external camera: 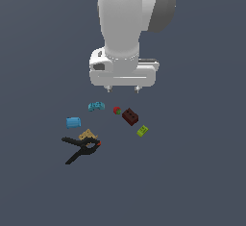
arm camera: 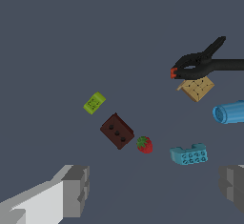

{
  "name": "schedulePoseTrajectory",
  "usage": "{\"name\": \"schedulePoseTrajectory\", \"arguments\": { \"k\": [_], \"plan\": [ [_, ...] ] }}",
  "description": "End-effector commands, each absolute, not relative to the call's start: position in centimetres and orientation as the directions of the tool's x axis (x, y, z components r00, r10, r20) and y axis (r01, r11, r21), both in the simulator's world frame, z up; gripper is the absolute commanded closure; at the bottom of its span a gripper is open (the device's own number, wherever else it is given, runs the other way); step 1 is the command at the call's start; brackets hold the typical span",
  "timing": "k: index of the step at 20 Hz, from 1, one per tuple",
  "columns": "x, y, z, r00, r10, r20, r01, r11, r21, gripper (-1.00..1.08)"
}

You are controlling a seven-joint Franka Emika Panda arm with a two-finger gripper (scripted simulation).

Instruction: Pick up a designated object from a clutter of objects.

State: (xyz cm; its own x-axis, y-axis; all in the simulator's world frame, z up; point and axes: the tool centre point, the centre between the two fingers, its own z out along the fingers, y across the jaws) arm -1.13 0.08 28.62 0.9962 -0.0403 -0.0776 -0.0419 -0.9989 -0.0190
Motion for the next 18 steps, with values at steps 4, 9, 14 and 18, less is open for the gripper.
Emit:
{"name": "schedulePoseTrajectory", "arguments": {
  "k": [4,9,14,18],
  "plan": [
    [-1.2,-0.2,28.5,0.996,-0.037,-0.079,-0.038,-0.999,-0.015,-0.92],
    [-1.5,-1.3,28.3,0.996,-0.029,-0.089,-0.029,-1.000,0.000,-0.92],
    [-1.5,-1.5,28.4,0.995,-0.032,-0.090,-0.032,-0.999,0.002,-0.92],
    [-1.4,-1.3,27.8,0.996,-0.013,-0.088,-0.013,-1.000,0.001,-0.92]
  ]
}}
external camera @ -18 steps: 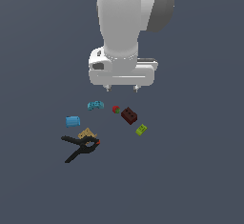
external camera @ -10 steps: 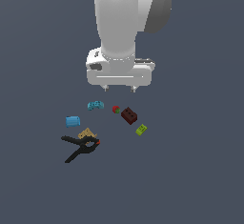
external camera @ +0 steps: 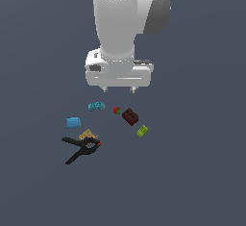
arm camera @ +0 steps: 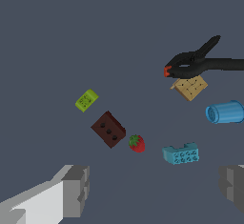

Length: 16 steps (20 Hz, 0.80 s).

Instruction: Pick up a designated object from a clutter of objects.

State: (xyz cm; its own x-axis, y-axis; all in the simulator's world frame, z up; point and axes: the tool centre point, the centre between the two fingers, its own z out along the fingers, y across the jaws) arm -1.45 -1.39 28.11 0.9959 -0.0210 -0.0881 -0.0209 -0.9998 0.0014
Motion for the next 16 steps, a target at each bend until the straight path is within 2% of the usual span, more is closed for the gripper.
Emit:
{"name": "schedulePoseTrajectory", "arguments": {
  "k": [1,8,16],
  "plan": [
    [-1.4,-1.3,27.6,0.996,-0.005,-0.087,-0.005,-1.000,0.001,-0.92],
    [-1.4,-0.7,24.6,0.993,0.089,-0.076,0.089,-0.996,0.001,-0.92],
    [-1.9,0.7,18.8,0.960,0.276,-0.054,0.276,-0.961,0.001,-0.92]
  ]
}}
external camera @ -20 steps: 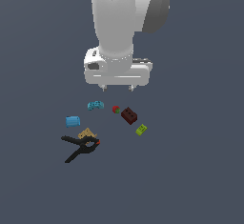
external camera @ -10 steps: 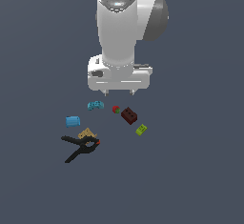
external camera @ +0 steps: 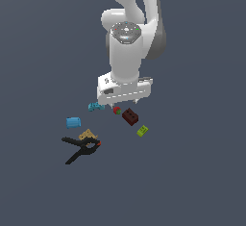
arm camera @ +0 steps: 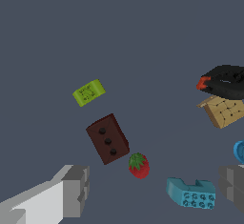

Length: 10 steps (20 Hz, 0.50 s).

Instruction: Pick up a designated object from a clutter of objects.

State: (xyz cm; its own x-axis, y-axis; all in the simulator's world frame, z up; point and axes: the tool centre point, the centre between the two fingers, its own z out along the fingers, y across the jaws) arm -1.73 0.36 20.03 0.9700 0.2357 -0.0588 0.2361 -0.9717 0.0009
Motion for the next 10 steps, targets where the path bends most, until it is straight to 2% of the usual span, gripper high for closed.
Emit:
{"name": "schedulePoseTrajectory", "arguments": {
  "k": [1,10],
  "plan": [
    [-2.1,0.9,18.0,0.952,0.302,-0.051,0.303,-0.953,0.001,-0.92],
    [-4.0,2.7,11.6,0.855,0.518,-0.023,0.518,-0.855,0.000,-0.92]
  ]
}}
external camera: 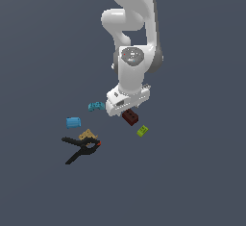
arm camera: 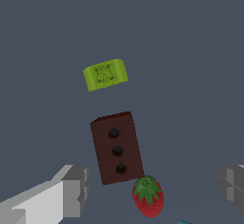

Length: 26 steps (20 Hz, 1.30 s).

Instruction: Pick up a designated object from a clutter of objects.

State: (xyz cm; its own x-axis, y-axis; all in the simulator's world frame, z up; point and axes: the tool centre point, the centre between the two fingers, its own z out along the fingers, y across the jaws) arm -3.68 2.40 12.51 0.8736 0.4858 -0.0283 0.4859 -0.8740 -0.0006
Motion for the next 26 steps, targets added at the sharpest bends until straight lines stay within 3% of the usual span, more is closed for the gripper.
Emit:
{"name": "schedulePoseTrajectory", "arguments": {
  "k": [1,26],
  "plan": [
    [-4.3,2.9,11.1,0.844,0.536,-0.020,0.536,-0.844,0.000,-0.92],
    [-6.1,4.0,5.2,0.762,0.648,-0.001,0.648,-0.762,0.000,-0.92]
  ]
}}
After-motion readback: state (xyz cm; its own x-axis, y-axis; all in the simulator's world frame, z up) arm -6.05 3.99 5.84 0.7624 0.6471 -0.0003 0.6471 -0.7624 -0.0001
